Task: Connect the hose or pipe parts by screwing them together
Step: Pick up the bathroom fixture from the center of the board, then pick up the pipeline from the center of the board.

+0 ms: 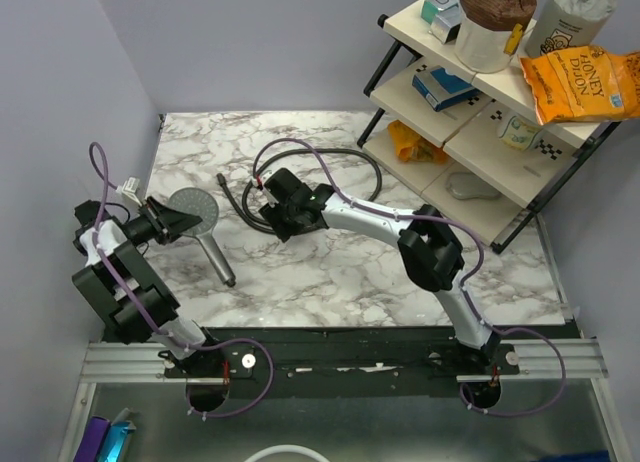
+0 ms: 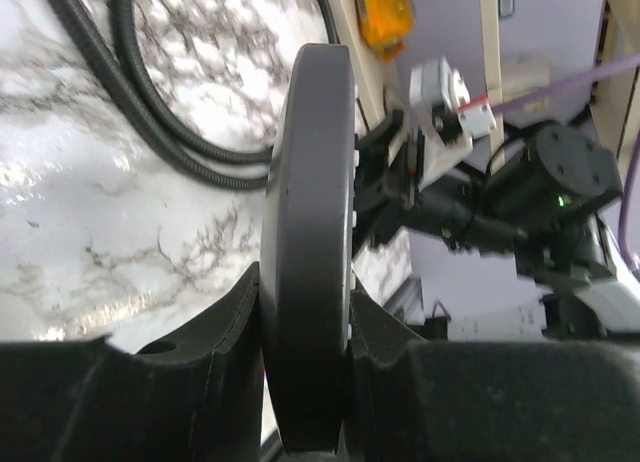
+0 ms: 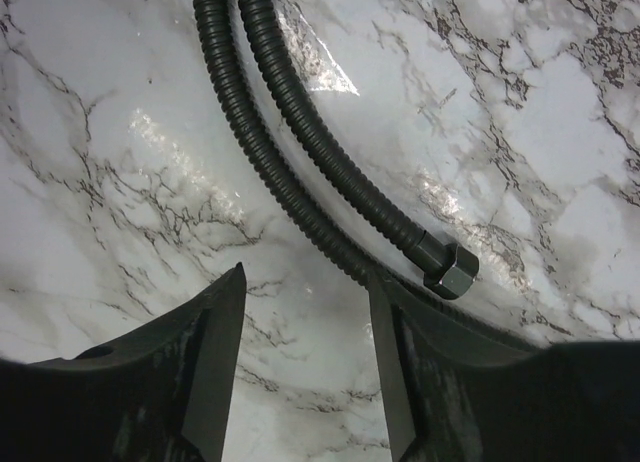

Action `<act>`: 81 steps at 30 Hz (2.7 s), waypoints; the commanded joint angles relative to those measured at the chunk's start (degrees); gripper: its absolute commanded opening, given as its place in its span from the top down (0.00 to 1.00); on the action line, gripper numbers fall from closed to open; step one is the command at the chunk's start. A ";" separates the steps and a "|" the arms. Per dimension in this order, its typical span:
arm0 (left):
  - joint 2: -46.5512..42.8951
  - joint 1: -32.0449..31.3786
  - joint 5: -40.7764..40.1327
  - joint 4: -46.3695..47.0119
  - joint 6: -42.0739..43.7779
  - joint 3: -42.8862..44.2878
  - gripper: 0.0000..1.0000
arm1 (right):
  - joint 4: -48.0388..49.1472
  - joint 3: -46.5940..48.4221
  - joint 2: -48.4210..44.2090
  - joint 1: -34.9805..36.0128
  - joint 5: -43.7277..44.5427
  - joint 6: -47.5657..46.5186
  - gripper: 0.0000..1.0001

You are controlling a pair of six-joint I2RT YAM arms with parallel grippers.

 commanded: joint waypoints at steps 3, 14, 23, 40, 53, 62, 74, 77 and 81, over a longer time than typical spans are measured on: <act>14.36 2.14 8.54 -54.08 55.49 10.43 1.00 | -0.83 3.36 3.76 -0.86 -3.39 -0.66 0.38; 7.07 1.96 9.06 -53.91 56.55 8.94 1.00 | -0.56 2.74 5.25 -0.86 -5.42 0.30 0.41; 5.32 1.96 8.53 -53.82 56.02 8.59 1.00 | -3.20 7.13 8.59 -0.95 -5.50 -0.49 0.41; 1.54 3.02 8.62 -53.82 56.02 7.71 1.00 | 6.37 -39.33 -20.82 1.59 -0.50 13.30 0.94; -8.13 1.26 8.00 -52.42 53.39 6.66 1.00 | -1.80 -38.07 -29.91 7.57 7.13 14.21 0.25; -12.86 1.79 5.90 -36.97 33.05 2.89 1.00 | -4.78 -4.57 -8.12 6.61 12.16 12.77 0.28; -24.50 1.70 0.18 12.19 -16.40 -10.93 1.00 | 0.49 -2.09 0.42 4.41 11.98 18.06 0.41; -19.32 1.70 0.71 3.17 -6.59 -7.52 1.00 | 1.81 -1.92 1.47 4.15 11.98 17.71 0.43; -14.82 1.70 1.41 -10.38 4.77 -4.16 1.00 | 2.33 -0.17 3.76 3.71 11.11 17.71 0.44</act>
